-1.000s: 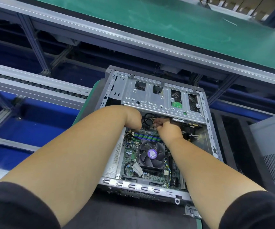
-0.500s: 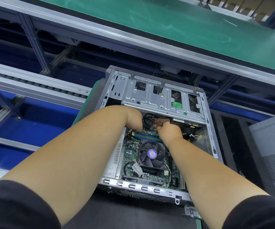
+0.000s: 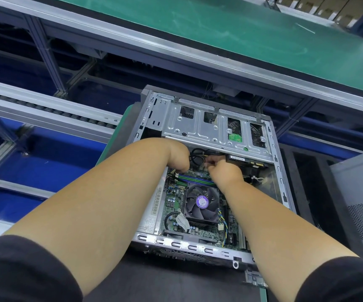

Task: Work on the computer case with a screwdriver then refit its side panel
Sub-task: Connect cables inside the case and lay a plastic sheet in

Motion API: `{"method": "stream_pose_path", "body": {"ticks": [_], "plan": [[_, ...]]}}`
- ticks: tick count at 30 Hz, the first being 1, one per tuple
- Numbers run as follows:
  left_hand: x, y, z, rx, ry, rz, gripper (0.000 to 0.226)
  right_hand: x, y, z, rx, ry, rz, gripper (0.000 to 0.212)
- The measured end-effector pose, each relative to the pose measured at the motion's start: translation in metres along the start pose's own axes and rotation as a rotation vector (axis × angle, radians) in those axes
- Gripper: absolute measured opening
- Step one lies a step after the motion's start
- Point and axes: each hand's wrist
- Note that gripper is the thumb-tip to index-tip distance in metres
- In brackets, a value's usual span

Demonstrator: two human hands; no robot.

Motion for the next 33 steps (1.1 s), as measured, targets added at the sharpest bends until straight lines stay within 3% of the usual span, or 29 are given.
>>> {"method": "stream_pose_path", "body": {"ticks": [10, 20, 27, 33], "plan": [[0.002, -0.003, 0.000, 0.002, -0.019, 0.003, 0.048, -0.002, -0.002, 0.002, 0.005, 0.058, 0.050, 0.038], [0.003, -0.007, 0.001, -0.011, 0.005, 0.026, 0.045, -0.001, -0.011, 0.003, 0.045, -0.034, 0.091, 0.021], [0.003, -0.008, 0.000, -0.013, 0.011, 0.017, 0.047, -0.011, -0.002, 0.009, 0.030, -0.010, 0.133, 0.031], [0.004, -0.011, 0.003, 0.007, 0.027, -0.020, 0.037, -0.030, 0.042, 0.023, -0.101, 0.071, 0.144, 0.064]]}}
Point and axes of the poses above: each hand's wrist, its own y-axis away from the middle knuckle, its own x-axis out of the palm, z = x × y, and after that the axes turned 2 degrees about -z, right-handed
